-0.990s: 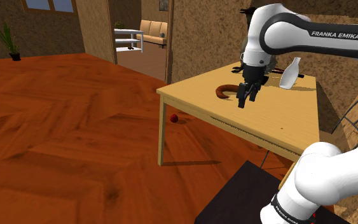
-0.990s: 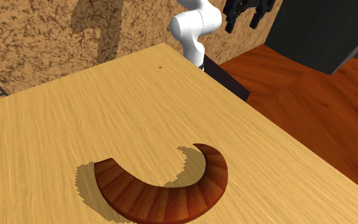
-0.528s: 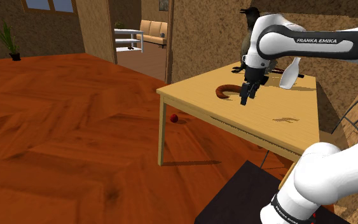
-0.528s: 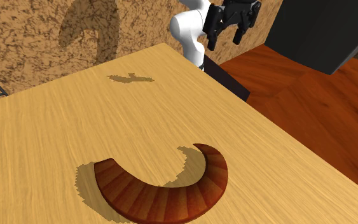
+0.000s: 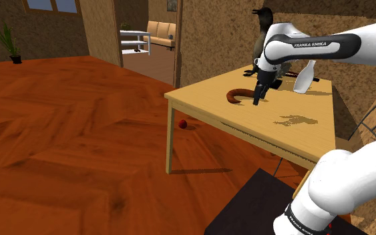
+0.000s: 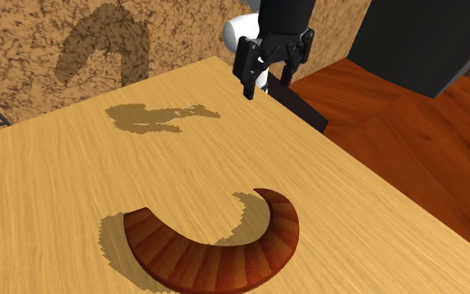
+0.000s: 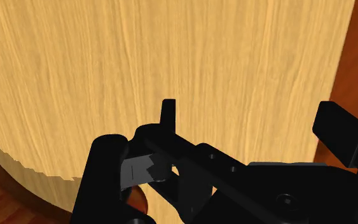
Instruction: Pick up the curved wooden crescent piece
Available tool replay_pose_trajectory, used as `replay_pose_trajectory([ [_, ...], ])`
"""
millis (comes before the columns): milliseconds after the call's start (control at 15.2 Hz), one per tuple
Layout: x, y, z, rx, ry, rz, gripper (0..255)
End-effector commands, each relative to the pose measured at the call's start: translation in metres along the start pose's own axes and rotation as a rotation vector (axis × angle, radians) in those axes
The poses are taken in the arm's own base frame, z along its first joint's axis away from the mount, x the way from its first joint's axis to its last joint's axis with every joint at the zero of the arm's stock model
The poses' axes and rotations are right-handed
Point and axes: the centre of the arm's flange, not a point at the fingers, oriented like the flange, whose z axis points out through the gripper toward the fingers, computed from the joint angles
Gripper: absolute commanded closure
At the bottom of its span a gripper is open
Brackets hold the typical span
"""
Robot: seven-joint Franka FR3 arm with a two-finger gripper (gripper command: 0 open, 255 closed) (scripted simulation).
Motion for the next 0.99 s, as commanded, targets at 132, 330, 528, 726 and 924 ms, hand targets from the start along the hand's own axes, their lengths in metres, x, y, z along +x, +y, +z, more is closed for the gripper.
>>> replay_pose_trajectory([
  [132, 0.014, 0.047, 0.012, -0.012, 0.022, -0.039, 0],
  [330, 0.027, 0.081, 0.021, -0.019, 0.038, -0.067, 0],
  [528, 0.041, 0.115, 0.029, -0.027, 0.054, -0.094, 0],
  [726, 0.056, 0.149, 0.037, -0.034, 0.07, -0.122, 0],
  [924, 0.072, 0.182, 0.044, -0.042, 0.087, -0.15, 0],
])
